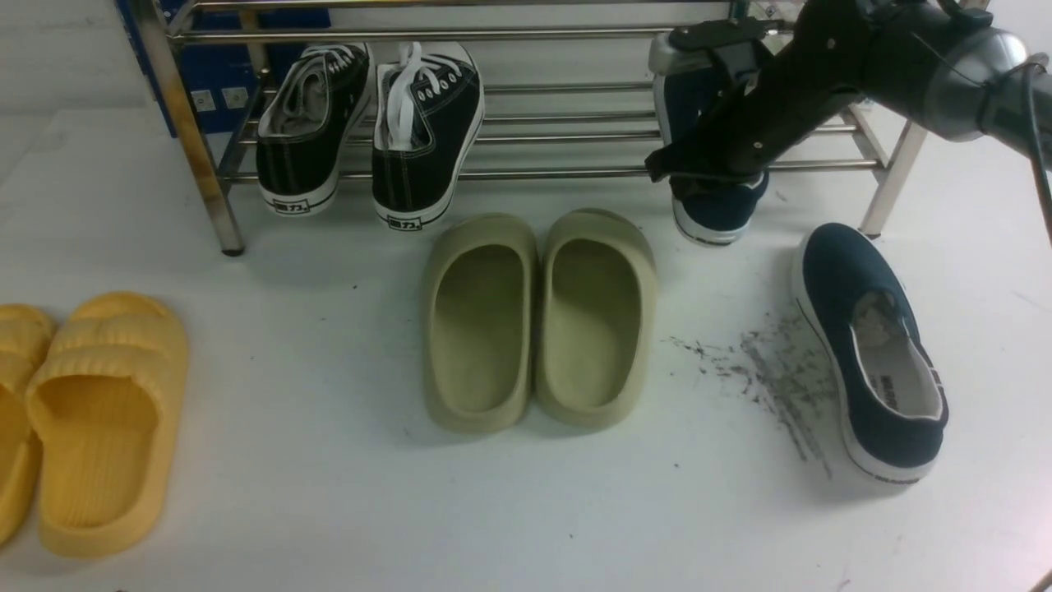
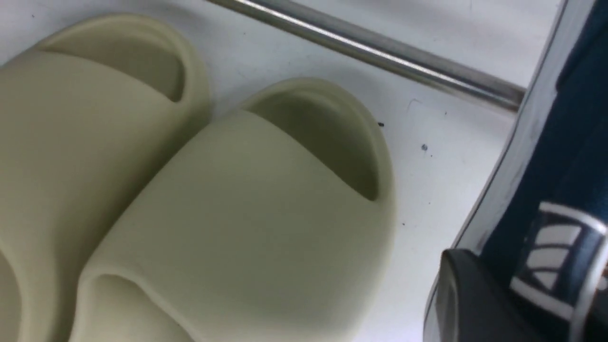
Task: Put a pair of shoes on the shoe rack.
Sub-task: Use the right arm to put a shoe into the shoe rack
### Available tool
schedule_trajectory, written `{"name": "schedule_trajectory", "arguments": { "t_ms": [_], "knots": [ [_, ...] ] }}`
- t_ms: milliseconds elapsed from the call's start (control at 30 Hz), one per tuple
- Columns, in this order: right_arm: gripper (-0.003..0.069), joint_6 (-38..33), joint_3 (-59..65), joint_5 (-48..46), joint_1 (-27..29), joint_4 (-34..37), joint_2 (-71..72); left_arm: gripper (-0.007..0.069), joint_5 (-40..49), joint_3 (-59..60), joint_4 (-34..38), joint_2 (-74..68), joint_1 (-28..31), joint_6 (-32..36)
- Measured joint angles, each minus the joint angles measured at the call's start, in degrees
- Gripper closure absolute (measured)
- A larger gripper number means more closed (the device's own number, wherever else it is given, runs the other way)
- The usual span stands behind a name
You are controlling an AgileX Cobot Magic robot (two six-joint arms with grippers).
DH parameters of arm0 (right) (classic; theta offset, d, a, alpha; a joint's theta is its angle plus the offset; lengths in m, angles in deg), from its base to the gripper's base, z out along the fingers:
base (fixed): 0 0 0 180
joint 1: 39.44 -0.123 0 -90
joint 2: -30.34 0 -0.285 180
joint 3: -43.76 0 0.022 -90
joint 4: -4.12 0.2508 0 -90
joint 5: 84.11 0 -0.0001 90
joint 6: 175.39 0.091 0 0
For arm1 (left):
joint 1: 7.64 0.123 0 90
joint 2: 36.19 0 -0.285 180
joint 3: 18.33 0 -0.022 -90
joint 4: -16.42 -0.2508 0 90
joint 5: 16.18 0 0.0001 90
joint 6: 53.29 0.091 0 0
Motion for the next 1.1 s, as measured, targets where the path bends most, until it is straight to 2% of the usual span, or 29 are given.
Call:
{"name": "schedule_trajectory", "arguments": {
  "t_ms": [100,233,467,567,633,700,800,867,1100],
  "knots": [
    [0.0406,0.08,-1.42,-1.12,0.00,0.00,0.13,0.0442,0.00,0.00,0.00,0.00,0.00,0.00],
    [0.0321,2.68,-4.32,-6.25,0.00,-0.48,0.86,0.0441,0.00,0.00,0.00,0.00,0.00,0.00],
    [0.0309,8.76,-8.35,-21.17,0.00,-0.06,5.01,0.0438,0.00,0.00,0.00,0.00,0.00,0.00],
    [0.0334,8.85,-8.42,-25.43,0.00,-0.05,5.67,0.0438,0.00,0.00,0.00,0.00,0.00,0.00],
    [0.0391,8.59,-7.93,-26.23,0.00,-0.65,5.62,0.0438,0.00,0.00,0.00,0.00,0.00,0.00],
    [0.0459,8.54,-7.54,-26.37,0.00,-1.18,5.39,0.0438,0.00,0.00,0.00,0.00,0.00,0.00],
    [0.0601,8.54,-7.54,-26.46,0.00,-2.39,4.15,0.0438,0.00,0.00,0.00,0.00,0.00,0.00],
    [0.0657,8.54,-7.54,-26.46,0.00,-3.42,2.88,0.0435,0.00,0.00,0.00,0.00,0.00,0.00],
    [0.0662,8.48,-7.10,-24.58,-0.11,-4.76,-0.26,0.0428,0.00,0.00,0.00,0.00,0.00,0.00]
  ]
}}
